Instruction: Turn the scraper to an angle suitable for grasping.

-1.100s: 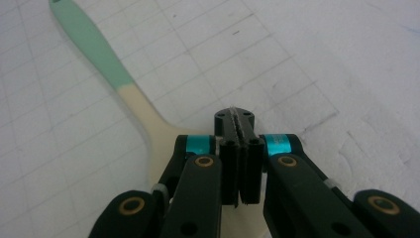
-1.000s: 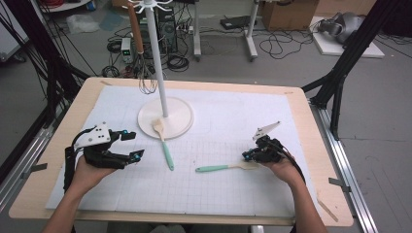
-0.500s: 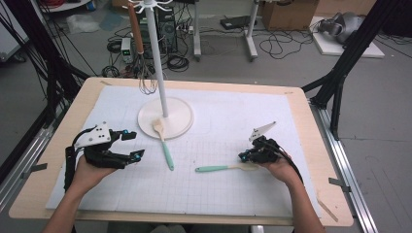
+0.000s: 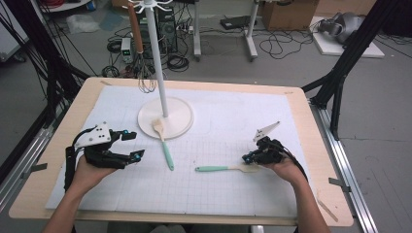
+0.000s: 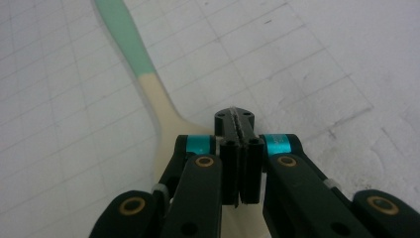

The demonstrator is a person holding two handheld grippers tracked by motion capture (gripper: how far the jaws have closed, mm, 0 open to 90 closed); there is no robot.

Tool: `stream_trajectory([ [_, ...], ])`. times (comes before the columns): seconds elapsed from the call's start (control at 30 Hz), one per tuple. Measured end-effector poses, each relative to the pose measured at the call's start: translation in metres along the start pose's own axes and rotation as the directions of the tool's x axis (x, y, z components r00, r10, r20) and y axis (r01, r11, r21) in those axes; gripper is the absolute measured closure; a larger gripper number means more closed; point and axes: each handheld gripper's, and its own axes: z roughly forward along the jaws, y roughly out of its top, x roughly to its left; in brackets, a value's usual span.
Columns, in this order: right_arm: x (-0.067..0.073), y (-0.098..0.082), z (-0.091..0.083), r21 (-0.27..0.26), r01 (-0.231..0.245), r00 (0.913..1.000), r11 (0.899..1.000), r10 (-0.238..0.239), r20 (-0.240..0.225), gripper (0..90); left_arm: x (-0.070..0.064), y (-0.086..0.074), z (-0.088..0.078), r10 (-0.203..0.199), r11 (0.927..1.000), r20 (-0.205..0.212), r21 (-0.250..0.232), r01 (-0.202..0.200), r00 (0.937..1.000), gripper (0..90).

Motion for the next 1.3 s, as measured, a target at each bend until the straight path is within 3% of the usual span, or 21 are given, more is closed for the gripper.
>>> stream_trajectory([
  [0.3, 0.01, -0.002, -0.005, 0.005, 0.019, 0.9994, 1.0, -0.019, -0.03, 89.4, 0.0, 0.001, -0.001, 0.004, 1.0, -0.002, -0.003, -0.004, 1.0, 29.6],
  [0.5, 0.016, 0.01, 0.005, -0.023, 0.071, 0.997, 0.997, -0.071, -0.03, 89.3, 0.0, 0.002, -0.002, 0.005, 1.0, -0.004, -0.006, -0.005, 1.0, 29.6],
  [0.77, 0.016, 0.017, 0.019, 0.0, 0.098, 0.9942, 0.995, -0.098, -0.044, 89.3, 0.0, 0.001, 0.0, 0.003, 1.0, 0.002, -0.003, -0.003, 1.0, 29.6],
  [1.0, 0.023, 0.017, 0.018, 0.025, 0.108, 0.9907, 0.994, -0.105, -0.087, 89.3, 0.0, 0.001, -0.001, 0.002, 1.0, 0.0, -0.008, -0.002, 1.0, 29.6],
  [1.3, 0.036, 0.014, 0.019, 0.036, 0.12, 0.9881, 0.992, -0.116, -0.101, 89.3, 0.0, 0.002, -0.002, 0.006, 1.0, 0.002, -0.007, -0.006, 1.0, 29.6],
])
